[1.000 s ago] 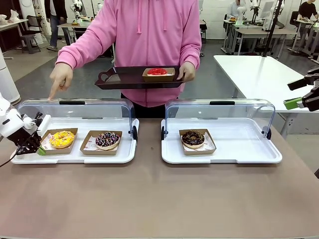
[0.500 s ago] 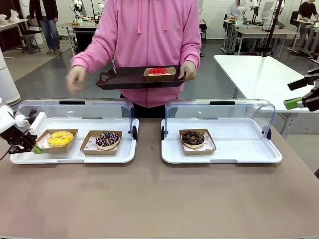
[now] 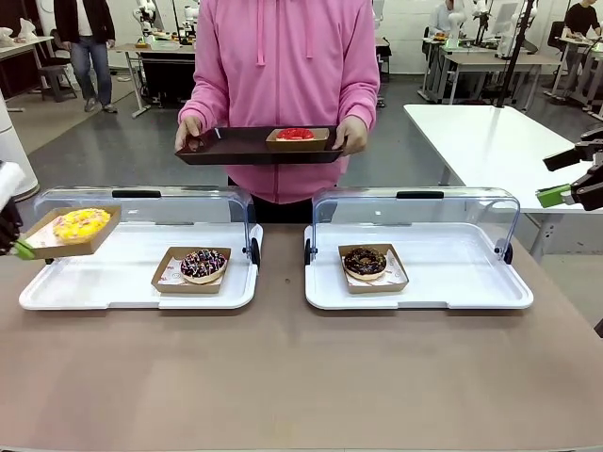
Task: Provide the desired donut to the person.
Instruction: Pick up and lift the Paper togo box containing the Donut pointed at by the person.
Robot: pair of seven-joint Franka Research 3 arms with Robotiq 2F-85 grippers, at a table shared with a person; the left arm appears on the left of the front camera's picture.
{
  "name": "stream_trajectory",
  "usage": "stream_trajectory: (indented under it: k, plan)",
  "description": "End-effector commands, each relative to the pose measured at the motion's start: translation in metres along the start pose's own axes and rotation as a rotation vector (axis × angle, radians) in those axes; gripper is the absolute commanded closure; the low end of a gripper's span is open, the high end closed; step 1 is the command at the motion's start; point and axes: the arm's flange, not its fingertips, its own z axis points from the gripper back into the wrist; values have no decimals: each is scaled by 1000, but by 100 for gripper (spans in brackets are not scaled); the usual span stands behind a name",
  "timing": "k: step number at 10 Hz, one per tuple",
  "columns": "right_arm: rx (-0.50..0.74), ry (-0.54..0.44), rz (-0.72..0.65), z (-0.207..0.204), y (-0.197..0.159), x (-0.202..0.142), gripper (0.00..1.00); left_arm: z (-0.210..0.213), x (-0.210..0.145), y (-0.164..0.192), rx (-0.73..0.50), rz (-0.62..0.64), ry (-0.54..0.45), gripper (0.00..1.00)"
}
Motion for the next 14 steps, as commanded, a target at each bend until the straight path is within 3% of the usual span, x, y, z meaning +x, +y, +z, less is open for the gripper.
stream_trajectory:
  k: [1,4,7,9,11,12,14]
  plan:
    - [5,-6,-5,-1,0,-1,0,26,9,-60,-65,85,-17,100]
    - [5,-6,-5,-1,0,-1,0,74,25,-64,-25,40,-59,100]
    - [5,-6,-5,-1,0,-1,0,102,40,-59,-15,-15,-34,100]
    - [5,-6,-5,-1,0,-1,0,107,40,-47,16,-18,-51,100]
    - [5,-6,-5,-1,0,-1,0,77,29,-24,-27,-44,-57,100]
    - [5,-6,-5,-1,0,-1,0,106,42,-52,13,-37,-62,100]
    - [5,-6,-5,-1,0,-1,0,106,42,-52,13,-37,-62,100]
